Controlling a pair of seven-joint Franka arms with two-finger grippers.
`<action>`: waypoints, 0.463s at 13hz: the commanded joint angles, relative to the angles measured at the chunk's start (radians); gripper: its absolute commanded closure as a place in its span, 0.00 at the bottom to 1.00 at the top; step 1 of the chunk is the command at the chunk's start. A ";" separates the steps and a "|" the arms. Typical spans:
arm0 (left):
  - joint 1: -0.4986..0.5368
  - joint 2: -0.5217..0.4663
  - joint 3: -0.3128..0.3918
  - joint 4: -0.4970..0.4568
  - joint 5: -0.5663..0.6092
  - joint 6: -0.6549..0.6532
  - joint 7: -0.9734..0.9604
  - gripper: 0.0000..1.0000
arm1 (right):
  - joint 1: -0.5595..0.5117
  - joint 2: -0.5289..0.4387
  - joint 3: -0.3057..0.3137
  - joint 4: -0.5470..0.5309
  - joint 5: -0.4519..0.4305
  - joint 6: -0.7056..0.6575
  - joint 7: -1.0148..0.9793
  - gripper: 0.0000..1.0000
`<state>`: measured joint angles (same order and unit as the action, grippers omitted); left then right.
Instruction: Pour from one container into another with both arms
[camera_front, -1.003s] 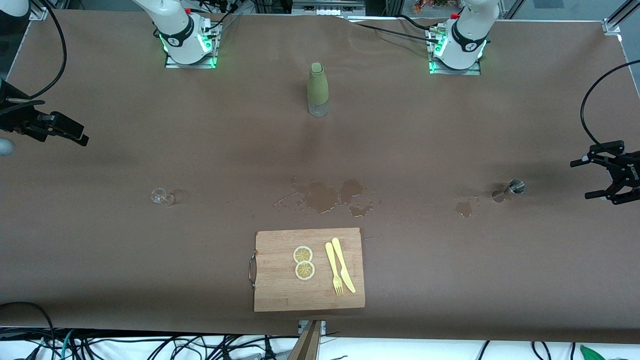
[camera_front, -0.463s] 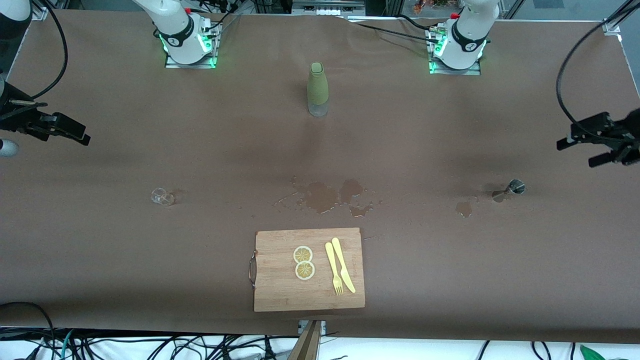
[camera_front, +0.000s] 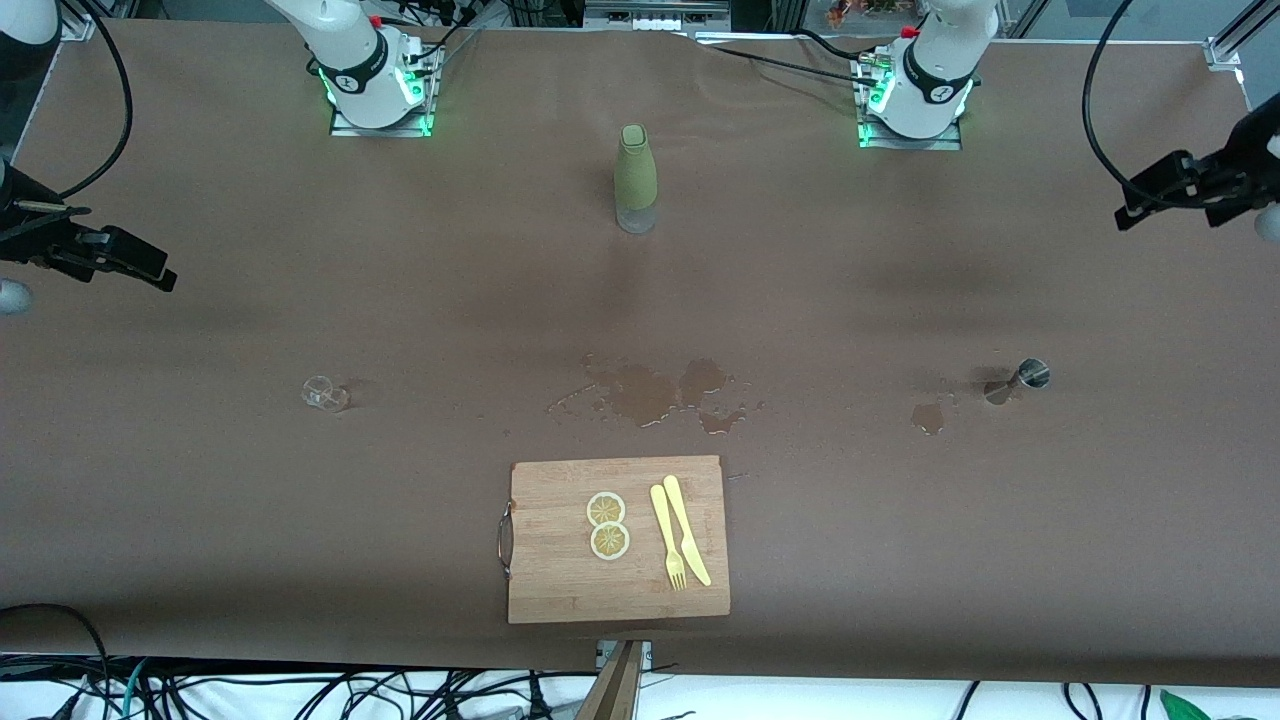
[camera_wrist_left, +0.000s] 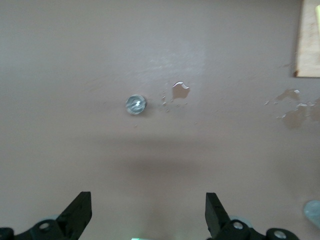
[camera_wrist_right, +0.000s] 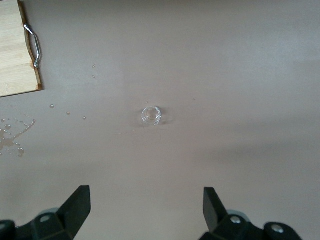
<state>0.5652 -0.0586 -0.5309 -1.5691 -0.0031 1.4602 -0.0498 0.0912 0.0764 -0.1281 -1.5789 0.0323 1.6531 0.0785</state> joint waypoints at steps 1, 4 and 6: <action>0.009 -0.067 -0.009 -0.075 0.029 0.031 -0.002 0.00 | -0.007 -0.021 0.004 -0.021 -0.008 0.011 -0.011 0.00; 0.021 -0.124 -0.004 -0.158 -0.030 0.120 0.024 0.00 | -0.007 -0.021 0.004 -0.021 -0.008 0.011 -0.011 0.00; 0.012 -0.122 0.038 -0.160 -0.054 0.150 0.034 0.00 | -0.007 -0.021 0.004 -0.021 -0.008 0.011 -0.013 0.00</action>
<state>0.5674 -0.1360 -0.5291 -1.6836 -0.0182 1.5654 -0.0497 0.0912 0.0764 -0.1281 -1.5802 0.0318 1.6555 0.0785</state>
